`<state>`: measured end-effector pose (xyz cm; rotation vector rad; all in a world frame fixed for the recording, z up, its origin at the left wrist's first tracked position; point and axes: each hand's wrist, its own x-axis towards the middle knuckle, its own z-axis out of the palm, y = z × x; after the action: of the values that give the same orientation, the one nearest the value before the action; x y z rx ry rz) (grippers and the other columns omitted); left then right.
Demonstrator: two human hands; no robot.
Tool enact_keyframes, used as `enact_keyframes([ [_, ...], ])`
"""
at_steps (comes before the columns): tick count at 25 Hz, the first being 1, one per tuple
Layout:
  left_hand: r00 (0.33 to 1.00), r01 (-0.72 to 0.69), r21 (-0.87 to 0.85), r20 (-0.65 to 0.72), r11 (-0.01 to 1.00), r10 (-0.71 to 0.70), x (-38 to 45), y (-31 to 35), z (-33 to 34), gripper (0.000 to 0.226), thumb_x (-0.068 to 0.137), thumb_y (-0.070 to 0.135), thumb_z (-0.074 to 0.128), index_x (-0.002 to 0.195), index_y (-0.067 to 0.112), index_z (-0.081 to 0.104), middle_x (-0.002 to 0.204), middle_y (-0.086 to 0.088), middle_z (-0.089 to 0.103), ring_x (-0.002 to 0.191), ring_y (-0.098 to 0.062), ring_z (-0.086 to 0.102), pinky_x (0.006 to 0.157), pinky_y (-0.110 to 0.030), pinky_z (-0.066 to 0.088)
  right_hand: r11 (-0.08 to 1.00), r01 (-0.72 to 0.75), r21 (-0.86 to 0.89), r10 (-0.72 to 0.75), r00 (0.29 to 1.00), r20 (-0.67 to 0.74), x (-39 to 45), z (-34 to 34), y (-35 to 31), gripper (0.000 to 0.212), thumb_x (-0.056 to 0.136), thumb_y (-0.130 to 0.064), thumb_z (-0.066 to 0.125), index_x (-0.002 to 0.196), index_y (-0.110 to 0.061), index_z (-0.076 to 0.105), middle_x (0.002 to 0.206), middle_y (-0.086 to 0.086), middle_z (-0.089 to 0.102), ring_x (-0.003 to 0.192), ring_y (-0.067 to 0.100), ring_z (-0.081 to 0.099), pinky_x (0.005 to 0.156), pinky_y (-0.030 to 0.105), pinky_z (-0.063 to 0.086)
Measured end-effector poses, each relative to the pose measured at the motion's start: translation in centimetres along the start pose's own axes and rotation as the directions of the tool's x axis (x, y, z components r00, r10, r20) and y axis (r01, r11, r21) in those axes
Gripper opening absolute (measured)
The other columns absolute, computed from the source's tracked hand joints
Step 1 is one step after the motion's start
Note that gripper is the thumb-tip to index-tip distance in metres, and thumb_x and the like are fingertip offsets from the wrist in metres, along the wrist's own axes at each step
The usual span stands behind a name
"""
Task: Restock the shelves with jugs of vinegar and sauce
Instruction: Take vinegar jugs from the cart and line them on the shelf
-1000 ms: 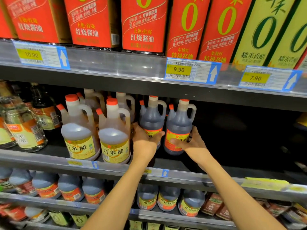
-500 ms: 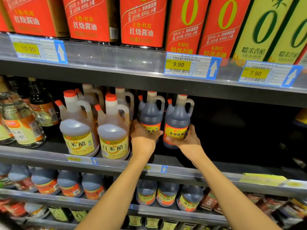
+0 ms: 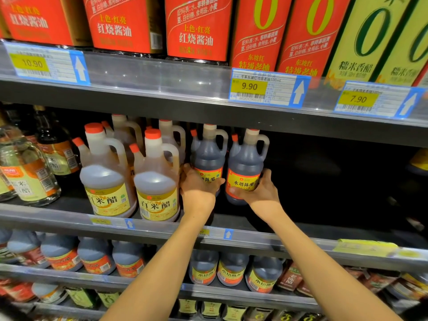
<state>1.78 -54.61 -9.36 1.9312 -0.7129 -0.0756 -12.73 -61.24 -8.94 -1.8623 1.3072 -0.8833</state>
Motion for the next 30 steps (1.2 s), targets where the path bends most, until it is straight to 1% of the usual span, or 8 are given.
enact_keyframes([
  [3,1.0,0.006,-0.026,0.008,1.0,-0.006,0.0,-0.3,0.1,0.089,0.064,0.045,0.095,0.128,0.002,0.052,0.127,-0.018,0.066,0.116,-0.037,0.064,0.093,-0.039,0.05,1.0,0.006,-0.01,-0.006,1.0,0.003,0.0,-0.1,-0.1,0.084,0.066,-0.036,0.096,0.125,-0.014,0.041,0.132,0.012,0.062,0.118,0.034,0.063,0.091,0.044,0.055],
  [7,0.999,0.016,-0.047,0.033,0.999,-0.014,0.1,-0.4,0.1,0.086,0.066,0.044,0.094,0.13,0.003,0.053,0.13,-0.015,0.065,0.119,-0.035,0.063,0.097,-0.039,0.051,1.0,0.009,0.002,-0.009,1.0,0.013,0.1,-0.2,0.2,0.086,0.066,-0.037,0.096,0.128,-0.016,0.042,0.133,0.01,0.063,0.118,0.032,0.063,0.088,0.039,0.054],
  [10,0.999,0.014,-0.032,0.046,0.999,-0.012,0.2,-0.4,0.0,0.085,0.067,0.045,0.093,0.131,0.005,0.055,0.131,-0.013,0.065,0.121,-0.033,0.062,0.1,-0.039,0.05,1.0,0.003,0.004,-0.003,1.0,0.014,0.4,0.0,0.1,0.09,0.065,-0.038,0.097,0.132,-0.016,0.041,0.135,0.01,0.062,0.12,0.033,0.063,0.09,0.041,0.055],
  [13,0.999,0.012,-0.054,0.032,0.998,-0.01,0.0,-0.2,-0.1,0.084,0.066,0.042,0.094,0.13,0.004,0.056,0.13,-0.014,0.066,0.119,-0.033,0.064,0.098,-0.039,0.051,1.0,0.005,0.002,-0.005,1.0,0.008,0.7,0.1,0.2,0.095,0.063,-0.039,0.097,0.134,-0.015,0.04,0.136,0.011,0.062,0.122,0.033,0.062,0.09,0.04,0.054],
  [16,1.0,0.014,-0.089,0.026,0.996,-0.012,-0.2,-0.1,-0.4,0.083,0.065,0.039,0.096,0.129,0.003,0.055,0.129,-0.015,0.067,0.117,-0.033,0.064,0.096,-0.038,0.052,1.0,0.001,0.015,-0.002,1.0,0.014,0.8,0.2,0.4,0.098,0.062,-0.039,0.098,0.137,-0.014,0.039,0.138,0.011,0.061,0.122,0.033,0.062,0.094,0.043,0.055],
  [21,0.999,-0.009,-0.061,0.032,0.998,0.011,-0.6,0.1,-0.6,0.084,0.067,0.043,0.094,0.128,0.002,0.053,0.128,-0.015,0.066,0.118,-0.035,0.063,0.096,-0.037,0.05,0.999,0.006,0.054,-0.007,1.0,0.025,0.8,0.1,0.7,0.097,0.061,-0.039,0.098,0.135,-0.016,0.04,0.137,0.01,0.062,0.12,0.03,0.063,0.09,0.038,0.053],
  [26,1.0,-0.006,-0.057,0.013,0.998,0.007,-0.9,0.3,-0.8,0.084,0.067,0.042,0.094,0.127,0.001,0.052,0.125,-0.018,0.067,0.114,-0.037,0.065,0.091,-0.039,0.051,0.996,0.019,0.09,-0.022,0.999,0.031,0.7,0.1,0.9,0.09,0.063,-0.036,0.098,0.13,-0.019,0.042,0.133,0.006,0.064,0.111,0.024,0.064,0.085,0.032,0.049],
  [30,0.999,-0.016,-0.046,0.031,0.999,0.018,-0.9,0.1,-0.7,0.085,0.071,0.042,0.092,0.132,0.001,0.05,0.13,-0.017,0.064,0.118,-0.037,0.063,0.096,-0.042,0.052,0.996,0.038,0.086,-0.041,0.999,0.036,0.6,0.1,0.9,0.085,0.065,-0.036,0.097,0.127,-0.022,0.041,0.129,0.004,0.063,0.104,0.018,0.06,0.083,0.03,0.048],
])
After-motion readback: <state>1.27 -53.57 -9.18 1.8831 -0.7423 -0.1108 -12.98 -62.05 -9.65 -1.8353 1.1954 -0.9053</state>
